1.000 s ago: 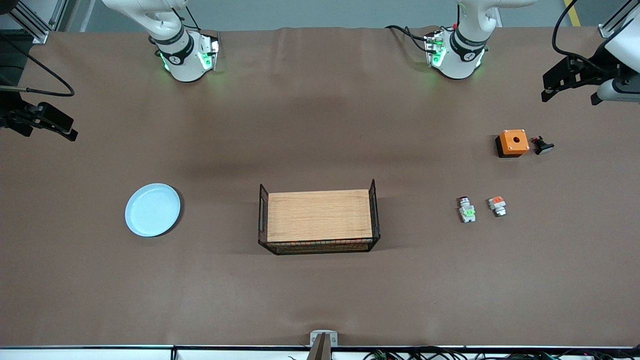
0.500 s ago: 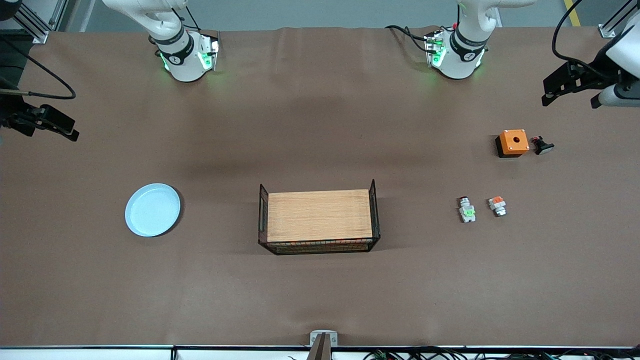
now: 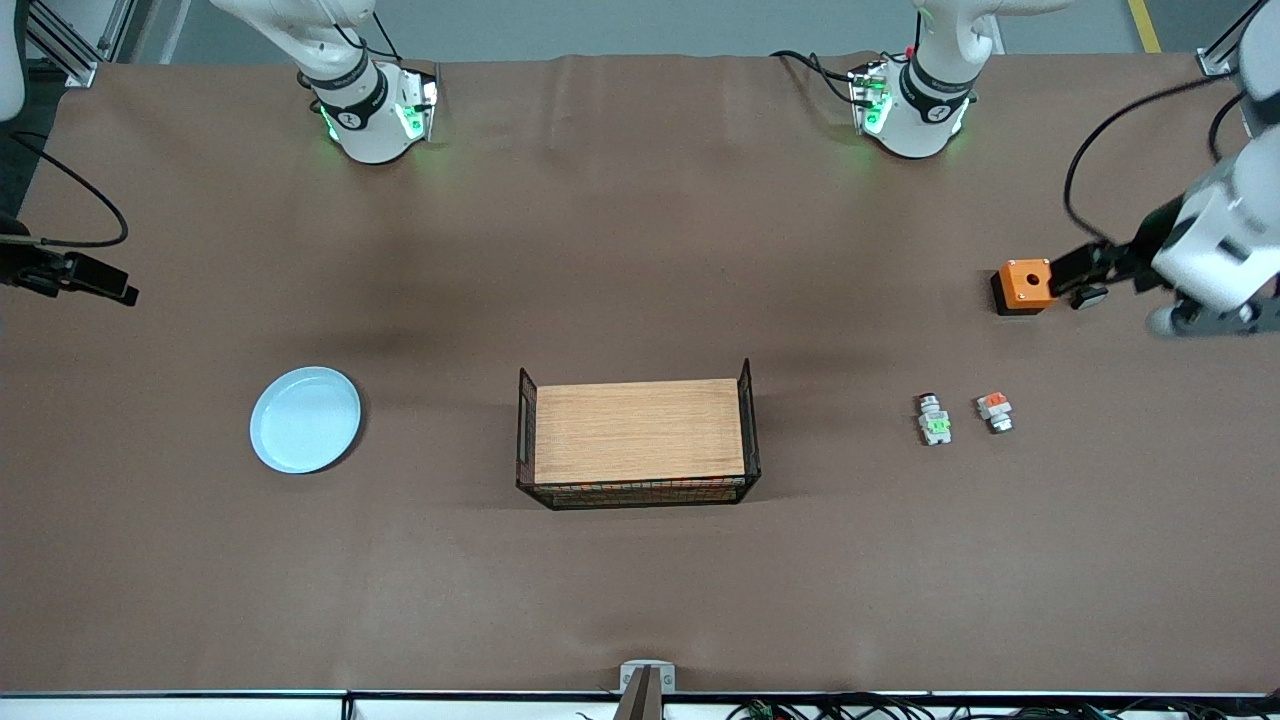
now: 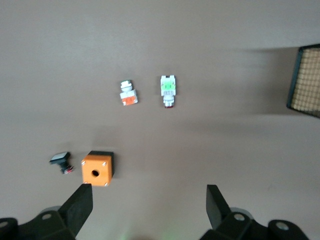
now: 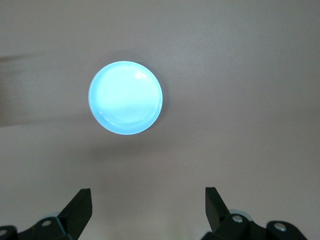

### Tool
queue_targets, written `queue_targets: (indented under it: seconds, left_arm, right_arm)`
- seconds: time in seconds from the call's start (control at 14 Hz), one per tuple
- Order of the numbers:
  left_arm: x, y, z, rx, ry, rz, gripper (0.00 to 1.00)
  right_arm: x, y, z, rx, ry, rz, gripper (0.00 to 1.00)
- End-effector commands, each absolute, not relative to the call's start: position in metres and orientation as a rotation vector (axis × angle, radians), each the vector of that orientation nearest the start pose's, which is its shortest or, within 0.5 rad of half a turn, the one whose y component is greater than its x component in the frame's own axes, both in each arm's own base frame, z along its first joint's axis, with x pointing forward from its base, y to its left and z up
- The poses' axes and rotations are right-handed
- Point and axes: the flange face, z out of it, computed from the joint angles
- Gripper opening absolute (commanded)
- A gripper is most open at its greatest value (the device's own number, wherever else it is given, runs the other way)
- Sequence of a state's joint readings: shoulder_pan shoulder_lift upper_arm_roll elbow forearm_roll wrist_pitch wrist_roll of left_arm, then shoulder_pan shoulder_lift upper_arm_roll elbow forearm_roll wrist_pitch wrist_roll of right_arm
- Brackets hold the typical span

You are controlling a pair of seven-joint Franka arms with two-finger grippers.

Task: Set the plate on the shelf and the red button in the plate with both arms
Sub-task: 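Reach the right gripper to the plate while the left gripper reaches the switch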

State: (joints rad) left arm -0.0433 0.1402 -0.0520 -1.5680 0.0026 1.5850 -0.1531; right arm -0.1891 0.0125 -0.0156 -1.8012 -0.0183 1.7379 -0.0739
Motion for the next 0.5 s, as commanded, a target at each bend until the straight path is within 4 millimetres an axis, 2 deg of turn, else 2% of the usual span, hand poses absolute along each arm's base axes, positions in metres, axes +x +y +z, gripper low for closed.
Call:
queue_targets:
  seconds: [0.0,0.29,0.43]
  left_arm:
    - [0.619,-0.065,0.499,-3.123,-0.097,0.181,1.00]
    - [0.653,-0.070,0.411,-3.137,-0.072,0.155,1.00]
    - [0.654,-0.071,0.372,-3.146,-0.065,0.100,1.00]
  right_arm:
    - [0.536,-0.130,0.478,-3.154,0.175,0.094,1.00]
    - [0.535,-0.136,0.404,-3.162,0.185,0.010,1.00]
    - [0.544,-0.138,0.367,-3.164,0.180,-0.034,1.00]
